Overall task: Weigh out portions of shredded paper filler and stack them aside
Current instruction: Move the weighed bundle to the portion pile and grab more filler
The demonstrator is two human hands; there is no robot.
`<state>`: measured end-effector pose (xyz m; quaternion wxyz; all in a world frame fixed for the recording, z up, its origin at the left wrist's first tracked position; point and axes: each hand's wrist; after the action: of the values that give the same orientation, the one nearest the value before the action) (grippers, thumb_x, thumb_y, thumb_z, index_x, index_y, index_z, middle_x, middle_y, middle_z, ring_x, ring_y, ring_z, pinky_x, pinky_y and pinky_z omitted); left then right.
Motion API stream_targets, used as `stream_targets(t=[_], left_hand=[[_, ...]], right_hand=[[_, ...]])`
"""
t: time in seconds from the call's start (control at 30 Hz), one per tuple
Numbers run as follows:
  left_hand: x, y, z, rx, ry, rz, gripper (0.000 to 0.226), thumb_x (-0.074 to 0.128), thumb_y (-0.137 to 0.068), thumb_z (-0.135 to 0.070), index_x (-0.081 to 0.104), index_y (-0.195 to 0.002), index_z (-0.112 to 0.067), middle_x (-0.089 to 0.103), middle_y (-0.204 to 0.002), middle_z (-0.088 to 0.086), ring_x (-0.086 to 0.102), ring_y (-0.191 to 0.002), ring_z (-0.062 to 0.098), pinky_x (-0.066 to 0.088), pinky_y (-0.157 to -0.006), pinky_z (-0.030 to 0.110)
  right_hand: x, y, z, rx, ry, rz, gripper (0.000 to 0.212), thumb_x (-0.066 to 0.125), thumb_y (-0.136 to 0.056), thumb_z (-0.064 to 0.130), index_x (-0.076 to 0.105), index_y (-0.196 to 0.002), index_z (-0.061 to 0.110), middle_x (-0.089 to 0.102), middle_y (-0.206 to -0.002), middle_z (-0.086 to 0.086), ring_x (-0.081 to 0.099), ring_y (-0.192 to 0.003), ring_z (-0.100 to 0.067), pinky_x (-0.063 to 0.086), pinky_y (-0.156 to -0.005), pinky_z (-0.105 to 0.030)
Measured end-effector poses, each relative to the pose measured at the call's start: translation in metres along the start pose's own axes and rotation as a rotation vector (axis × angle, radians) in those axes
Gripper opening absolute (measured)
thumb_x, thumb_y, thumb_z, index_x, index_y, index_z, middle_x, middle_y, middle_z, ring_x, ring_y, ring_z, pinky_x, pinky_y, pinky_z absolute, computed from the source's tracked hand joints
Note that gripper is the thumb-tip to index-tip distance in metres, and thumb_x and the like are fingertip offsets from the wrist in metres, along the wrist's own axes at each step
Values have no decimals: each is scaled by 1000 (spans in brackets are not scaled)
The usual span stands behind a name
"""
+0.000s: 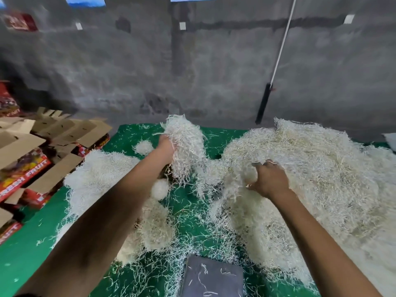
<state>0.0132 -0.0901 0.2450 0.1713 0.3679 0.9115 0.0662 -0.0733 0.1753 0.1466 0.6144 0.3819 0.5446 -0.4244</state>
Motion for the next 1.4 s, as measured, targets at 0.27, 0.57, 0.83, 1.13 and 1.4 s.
stream_targets(t=[0.27, 0.57, 0.83, 1.13, 1.4], left_hand=[[0, 30, -14, -44, 297, 159, 35, 23, -109, -13, 44, -80, -13, 46, -79, 5, 44, -65, 15, 40, -44, 17], [-10, 100, 93, -56, 41, 290, 51, 47, -105, -3, 30, -153, -2, 30, -158, 19, 39, -141, 27, 29, -113, 27], [-63, 111, 180, -247, 245, 749, 28, 47, -107, -20, 53, -115, 7, 48, -144, 22, 58, -127, 19, 42, -114, 42], [-25, 142, 230, -463, 418, 515, 56, 35, -107, -48, 48, -147, -12, 62, -132, 5, 58, -129, 30, 55, -81, 38], [-33, 120, 267, 14, -294, 615, 81, 63, -91, 7, 25, -155, -24, 52, -134, -6, 55, -117, 15, 47, -61, 14]], right_hand=[[-41, 32, 66, -16, -1007, 216, 48, 76, -94, 21, 55, -136, 11, 70, -117, -13, 72, -89, -22, 61, -74, -34], [-2, 110, 124, 242, -1863, 435, 65, 46, -105, 52, 48, -144, 0, 64, -135, -24, 72, -102, -29, 63, -75, -36], [20, 130, 102, 158, -992, -34, 86, 69, -96, 43, 25, -160, 7, 40, -159, -19, 56, -121, -22, 48, -109, -44], [78, 198, 132, -183, -597, 516, 126, 15, -71, 105, 34, -160, 19, 37, -163, -14, 45, -145, -32, 33, -118, -57], [104, 208, 93, -177, -872, 304, 73, 76, -93, 28, 40, -156, 21, 33, -165, -1, 56, -119, -11, 44, -97, -11]])
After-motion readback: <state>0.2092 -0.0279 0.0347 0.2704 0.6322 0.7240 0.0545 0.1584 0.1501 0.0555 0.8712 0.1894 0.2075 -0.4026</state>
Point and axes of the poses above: each hand's wrist, its own y-axis away from the middle knuckle, its own x-axis out of the palm, z = x × y
